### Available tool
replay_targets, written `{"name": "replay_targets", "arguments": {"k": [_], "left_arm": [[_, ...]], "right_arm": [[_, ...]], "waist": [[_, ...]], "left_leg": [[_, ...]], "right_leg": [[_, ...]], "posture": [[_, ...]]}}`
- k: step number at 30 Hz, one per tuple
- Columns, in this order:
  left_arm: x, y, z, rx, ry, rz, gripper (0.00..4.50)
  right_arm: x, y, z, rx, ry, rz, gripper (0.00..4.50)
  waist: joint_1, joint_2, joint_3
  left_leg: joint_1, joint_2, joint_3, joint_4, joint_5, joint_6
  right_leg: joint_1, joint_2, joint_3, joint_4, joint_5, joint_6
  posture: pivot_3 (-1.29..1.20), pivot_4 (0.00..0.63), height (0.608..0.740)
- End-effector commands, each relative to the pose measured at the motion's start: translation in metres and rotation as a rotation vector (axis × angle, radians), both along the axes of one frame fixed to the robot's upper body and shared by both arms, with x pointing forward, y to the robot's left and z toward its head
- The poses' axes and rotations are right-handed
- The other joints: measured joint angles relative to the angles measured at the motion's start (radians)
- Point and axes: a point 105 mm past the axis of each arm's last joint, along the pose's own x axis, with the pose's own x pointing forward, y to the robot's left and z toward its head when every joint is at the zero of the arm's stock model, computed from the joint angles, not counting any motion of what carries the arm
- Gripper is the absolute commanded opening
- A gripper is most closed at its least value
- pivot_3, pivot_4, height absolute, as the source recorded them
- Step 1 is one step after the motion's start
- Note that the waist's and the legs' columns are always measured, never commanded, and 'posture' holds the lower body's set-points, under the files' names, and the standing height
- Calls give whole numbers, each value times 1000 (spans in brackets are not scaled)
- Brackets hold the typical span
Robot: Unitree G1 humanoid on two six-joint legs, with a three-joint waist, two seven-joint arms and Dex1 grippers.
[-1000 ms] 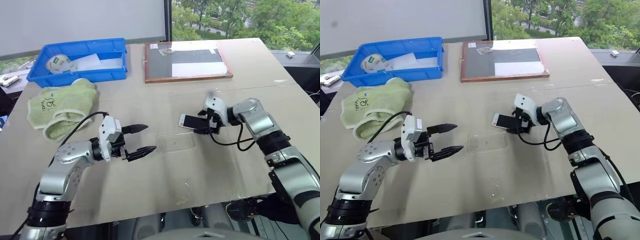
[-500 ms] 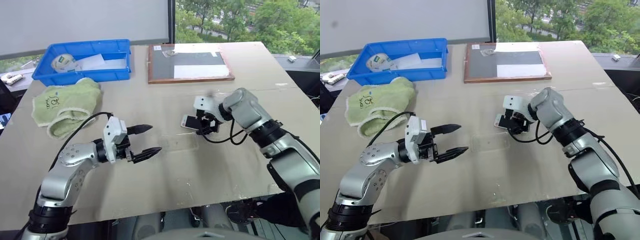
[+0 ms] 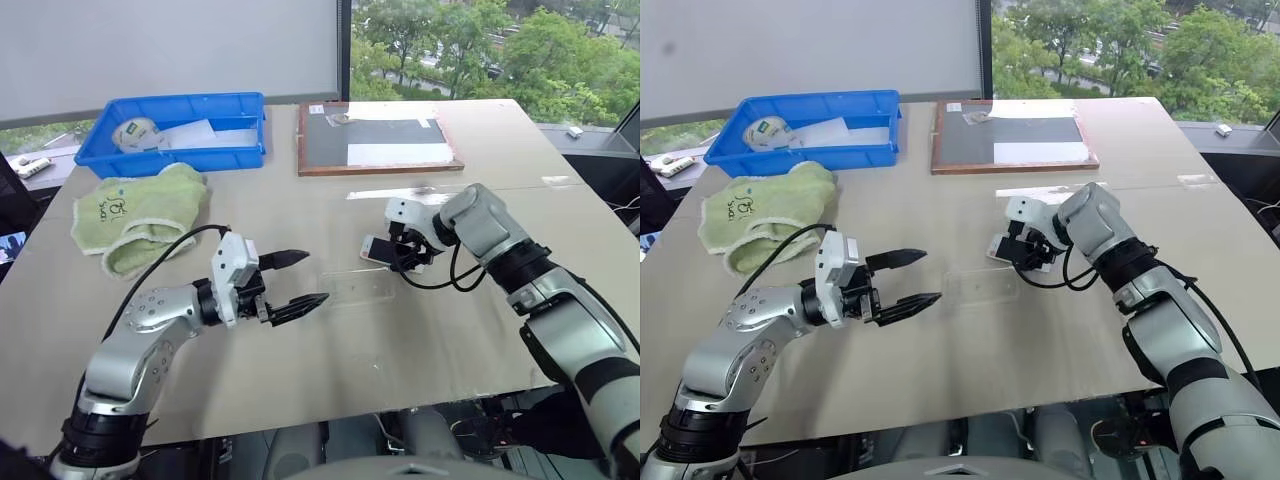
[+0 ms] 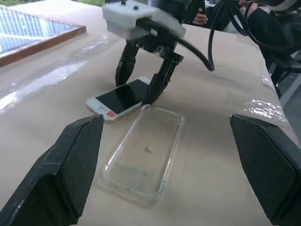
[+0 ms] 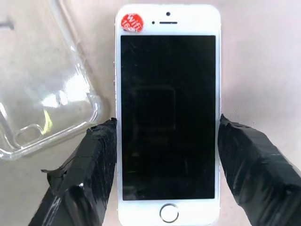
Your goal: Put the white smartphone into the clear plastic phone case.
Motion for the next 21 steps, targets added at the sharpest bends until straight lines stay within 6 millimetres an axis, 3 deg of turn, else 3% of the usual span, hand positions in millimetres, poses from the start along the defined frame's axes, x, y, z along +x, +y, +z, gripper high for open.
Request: {"name": "replay_targets", "arguments": {"k": [1, 6, 9, 16, 21], "left_arm": [[-5, -1, 9, -6, -48, -14, 4462], [-5, 3, 4, -5, -40, -10, 4462], [-5, 6, 0, -2, -33, -10, 4462], [-3, 10, -3, 9, -27, -5, 4462], [-3, 15, -6, 31, -14, 6, 4462]], "right_arm": [[4, -15, 3, 51, -16, -80, 2849], [-2, -16, 43, 170, -60, -64, 2840], [-16, -8, 54, 189, -68, -7, 2822], [-50, 32, 67, 214, -99, 156, 2800], [-64, 48, 55, 109, -173, 281, 2800]], "waist": [[0, 4, 4], [2, 16, 14], [3, 18, 17], [-3, 19, 20], [3, 19, 23]], "left_leg": [[0, 0, 0, 0, 0, 0], [-15, -3, 0, 1, 1, 1], [-23, -4, -1, 0, 4, 5], [-32, -4, -3, 0, 1, 0], [-33, -4, -7, 1, 1, 0]], "right_leg": [[0, 0, 0, 0, 0, 0], [-12, 0, -1, 0, 1, 0], [-18, 4, -2, 1, 3, -2], [-26, 9, -6, -2, 3, 5], [-25, 9, -9, -2, 1, 8]], "posture": [[0, 150, 740], [0, 150, 740], [0, 150, 740], [0, 150, 740], [0, 150, 740]]}}
